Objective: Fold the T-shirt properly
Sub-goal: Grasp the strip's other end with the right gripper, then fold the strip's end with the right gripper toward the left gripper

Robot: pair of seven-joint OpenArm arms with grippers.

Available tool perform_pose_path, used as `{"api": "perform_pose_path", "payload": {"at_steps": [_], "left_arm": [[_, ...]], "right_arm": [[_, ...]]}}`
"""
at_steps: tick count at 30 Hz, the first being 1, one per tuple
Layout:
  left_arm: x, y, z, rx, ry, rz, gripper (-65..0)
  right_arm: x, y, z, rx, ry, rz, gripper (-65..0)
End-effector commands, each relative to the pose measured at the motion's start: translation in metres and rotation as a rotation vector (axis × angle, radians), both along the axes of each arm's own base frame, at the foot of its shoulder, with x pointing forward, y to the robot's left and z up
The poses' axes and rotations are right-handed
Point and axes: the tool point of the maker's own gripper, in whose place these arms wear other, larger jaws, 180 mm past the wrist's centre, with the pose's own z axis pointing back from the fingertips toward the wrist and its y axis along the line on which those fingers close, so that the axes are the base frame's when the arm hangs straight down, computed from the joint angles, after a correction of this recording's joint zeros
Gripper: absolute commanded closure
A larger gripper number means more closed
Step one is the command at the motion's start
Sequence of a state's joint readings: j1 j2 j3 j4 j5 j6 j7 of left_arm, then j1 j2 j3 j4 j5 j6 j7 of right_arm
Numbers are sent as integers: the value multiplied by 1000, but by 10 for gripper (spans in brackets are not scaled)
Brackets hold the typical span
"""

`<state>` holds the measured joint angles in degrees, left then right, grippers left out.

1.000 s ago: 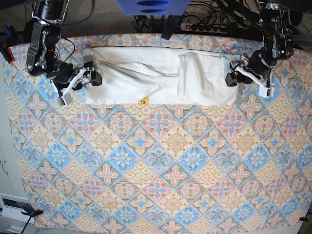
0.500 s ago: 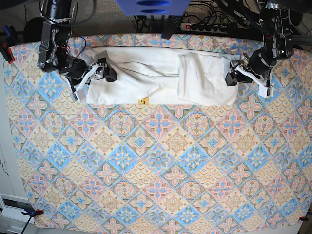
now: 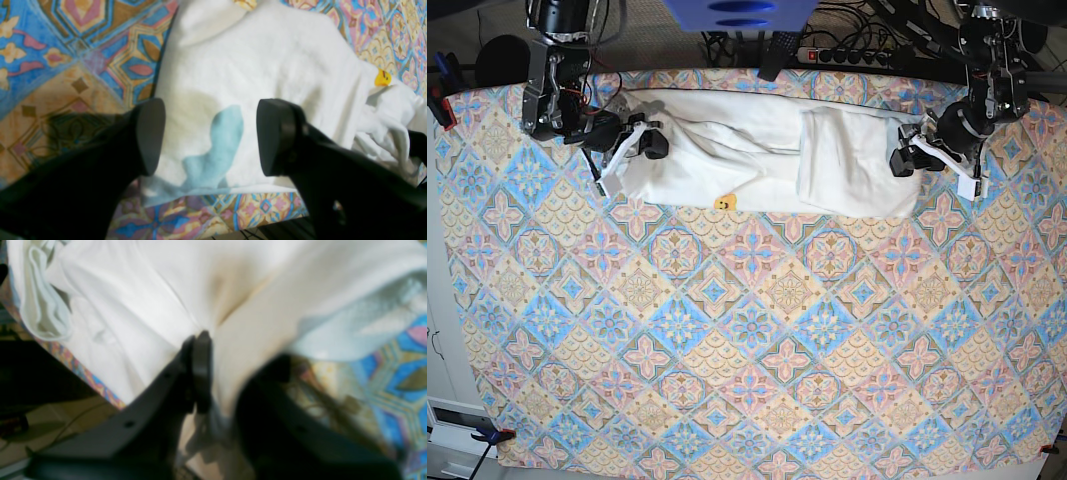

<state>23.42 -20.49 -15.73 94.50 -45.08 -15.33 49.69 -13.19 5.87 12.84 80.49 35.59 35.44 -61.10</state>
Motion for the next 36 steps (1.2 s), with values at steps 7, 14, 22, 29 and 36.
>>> {"api": "perform_pose_path", "payload": {"at_steps": [7,14,22,29,36], "left_arm": [[9,3,11,4,-45,-2,-424],[8,3,11,2,-44,-2,-424],[7,2,9,-1,-37,-2,-206],[6,-6,6,-22,-37,10,-17],[3,-13,-1,-13,-23,9,-17]], "right_arm": [[38,-80,21,-124,-79,-93,0],[63,-128,36,-212,-106,-97,0],[57,-118,61,-294,-150,19,0],[58,-19,84,-228,-269,249,0],[51,70,92,-51,-311,310,0]]}}
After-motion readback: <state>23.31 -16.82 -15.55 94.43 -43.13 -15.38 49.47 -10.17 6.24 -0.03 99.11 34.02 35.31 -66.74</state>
